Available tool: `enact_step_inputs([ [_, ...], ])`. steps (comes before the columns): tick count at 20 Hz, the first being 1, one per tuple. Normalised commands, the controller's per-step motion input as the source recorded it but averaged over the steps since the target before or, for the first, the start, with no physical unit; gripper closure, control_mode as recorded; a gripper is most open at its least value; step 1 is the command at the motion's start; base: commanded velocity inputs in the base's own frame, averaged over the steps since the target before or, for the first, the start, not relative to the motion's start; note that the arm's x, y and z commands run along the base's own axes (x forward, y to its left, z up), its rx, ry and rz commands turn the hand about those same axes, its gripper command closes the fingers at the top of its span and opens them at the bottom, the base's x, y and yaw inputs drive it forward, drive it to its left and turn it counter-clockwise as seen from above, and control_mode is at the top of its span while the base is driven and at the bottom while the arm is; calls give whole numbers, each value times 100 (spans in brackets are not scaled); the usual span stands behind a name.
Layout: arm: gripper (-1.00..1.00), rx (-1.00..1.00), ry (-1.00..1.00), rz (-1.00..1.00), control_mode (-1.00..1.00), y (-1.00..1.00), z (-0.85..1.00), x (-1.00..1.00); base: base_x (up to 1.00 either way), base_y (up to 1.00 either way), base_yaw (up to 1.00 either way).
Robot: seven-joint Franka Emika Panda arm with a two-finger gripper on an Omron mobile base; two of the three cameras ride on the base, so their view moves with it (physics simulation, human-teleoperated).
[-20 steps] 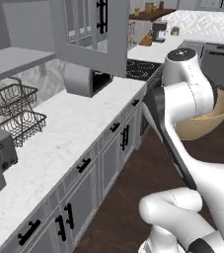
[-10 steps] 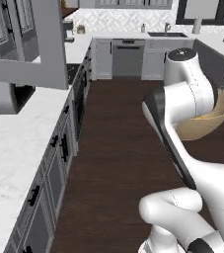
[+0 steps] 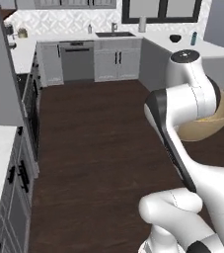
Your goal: Open the cabinet, pick up the bread from the cabinet and place it in the basket. Then move the basket to the dining counter.
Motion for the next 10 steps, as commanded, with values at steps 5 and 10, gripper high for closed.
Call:
enact_step_inputs([
  [5, 100, 0, 0, 0, 100, 0, 0, 0, 100, -41, -27],
  [10, 100, 0, 0, 0, 100, 0, 0, 0, 100, -42, -25],
])
